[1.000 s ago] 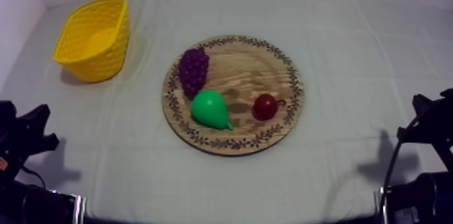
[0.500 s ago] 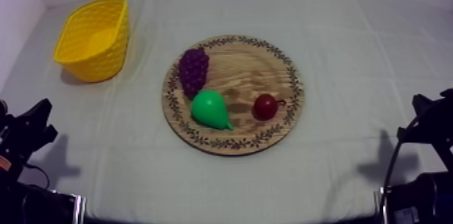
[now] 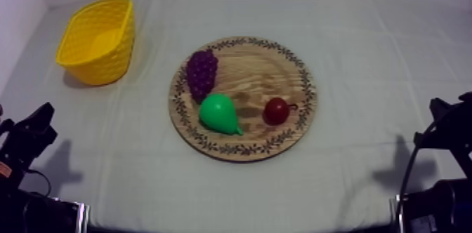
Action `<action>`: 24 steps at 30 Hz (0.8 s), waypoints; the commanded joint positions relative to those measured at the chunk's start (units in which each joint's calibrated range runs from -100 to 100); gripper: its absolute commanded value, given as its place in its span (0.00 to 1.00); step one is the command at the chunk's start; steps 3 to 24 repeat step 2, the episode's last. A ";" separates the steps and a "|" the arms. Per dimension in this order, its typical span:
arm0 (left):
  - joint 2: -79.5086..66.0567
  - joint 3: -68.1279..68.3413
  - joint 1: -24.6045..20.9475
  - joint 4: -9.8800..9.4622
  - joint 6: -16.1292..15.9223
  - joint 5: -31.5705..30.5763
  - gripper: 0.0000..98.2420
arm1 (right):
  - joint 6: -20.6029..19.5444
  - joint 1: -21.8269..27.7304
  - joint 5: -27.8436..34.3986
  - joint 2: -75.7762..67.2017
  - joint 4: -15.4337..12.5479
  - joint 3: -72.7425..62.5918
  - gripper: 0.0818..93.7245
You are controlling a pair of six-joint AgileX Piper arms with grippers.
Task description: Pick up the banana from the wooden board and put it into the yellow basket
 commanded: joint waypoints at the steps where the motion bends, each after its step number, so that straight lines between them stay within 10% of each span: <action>1: 0.00 0.00 0.03 -0.01 -0.02 -0.04 0.00 | 0.00 0.00 0.02 -0.02 0.01 -0.03 0.00; 24: 0.00 0.00 0.03 -0.01 0.00 -0.04 0.00 | 0.00 0.00 0.02 -0.02 0.01 -0.03 0.00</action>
